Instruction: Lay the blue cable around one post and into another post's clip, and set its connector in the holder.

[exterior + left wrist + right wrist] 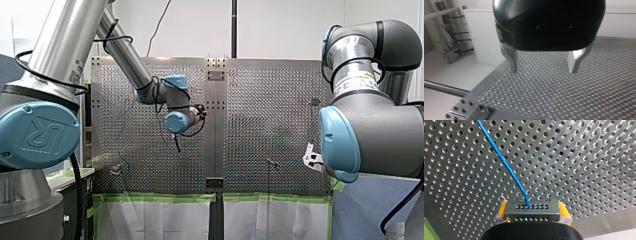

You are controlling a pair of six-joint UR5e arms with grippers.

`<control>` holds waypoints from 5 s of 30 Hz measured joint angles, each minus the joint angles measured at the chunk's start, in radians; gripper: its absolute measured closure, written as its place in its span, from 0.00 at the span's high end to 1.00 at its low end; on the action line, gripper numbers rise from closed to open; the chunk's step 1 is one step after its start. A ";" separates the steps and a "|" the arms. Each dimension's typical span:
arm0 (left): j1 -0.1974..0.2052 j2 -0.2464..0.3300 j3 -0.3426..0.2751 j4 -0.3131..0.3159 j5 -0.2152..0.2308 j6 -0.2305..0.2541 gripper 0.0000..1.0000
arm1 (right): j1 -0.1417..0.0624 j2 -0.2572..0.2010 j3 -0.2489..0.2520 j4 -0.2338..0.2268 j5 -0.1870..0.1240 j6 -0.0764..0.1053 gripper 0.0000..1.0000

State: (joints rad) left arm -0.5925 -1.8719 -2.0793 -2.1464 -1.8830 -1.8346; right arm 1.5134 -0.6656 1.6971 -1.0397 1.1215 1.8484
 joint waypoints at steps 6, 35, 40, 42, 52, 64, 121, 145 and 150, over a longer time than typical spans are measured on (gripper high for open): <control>0.001 0.000 -0.049 0.003 0.000 0.001 1.00 | 0.003 0.000 -0.001 -0.002 -0.001 0.000 0.00; 0.008 0.000 -0.301 0.141 0.000 -0.060 1.00 | 0.011 0.000 -0.004 0.002 -0.002 -0.001 0.00; 0.011 0.000 -0.344 0.156 -0.001 -0.064 1.00 | 0.013 0.000 -0.008 0.002 0.001 -0.004 0.00; 0.012 0.000 -0.363 0.160 -0.001 -0.065 1.00 | 0.013 0.000 -0.014 0.004 0.005 -0.010 0.00; 0.016 0.000 -0.444 0.167 -0.001 -0.068 1.00 | 0.015 -0.013 -0.042 0.065 0.045 -0.076 0.00; 0.018 0.000 -0.450 0.167 -0.001 -0.074 1.00 | 0.049 -0.111 -0.044 0.163 0.070 -0.076 0.00; 0.045 0.000 -0.450 0.121 0.000 -0.044 1.00 | 0.134 -0.508 0.053 0.365 0.308 -0.289 0.00; 0.057 0.000 -0.450 0.092 0.000 -0.035 1.00 | 0.076 -0.506 0.058 0.299 0.343 -0.197 0.00; 0.057 0.000 -0.450 0.087 0.000 -0.035 1.00 | 0.063 -0.500 0.039 0.297 0.308 -0.155 0.00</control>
State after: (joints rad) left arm -0.5358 -1.8717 -2.5293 -2.0592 -1.8829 -1.8699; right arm 1.5766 -1.1656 1.7361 -0.7430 1.4293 1.6931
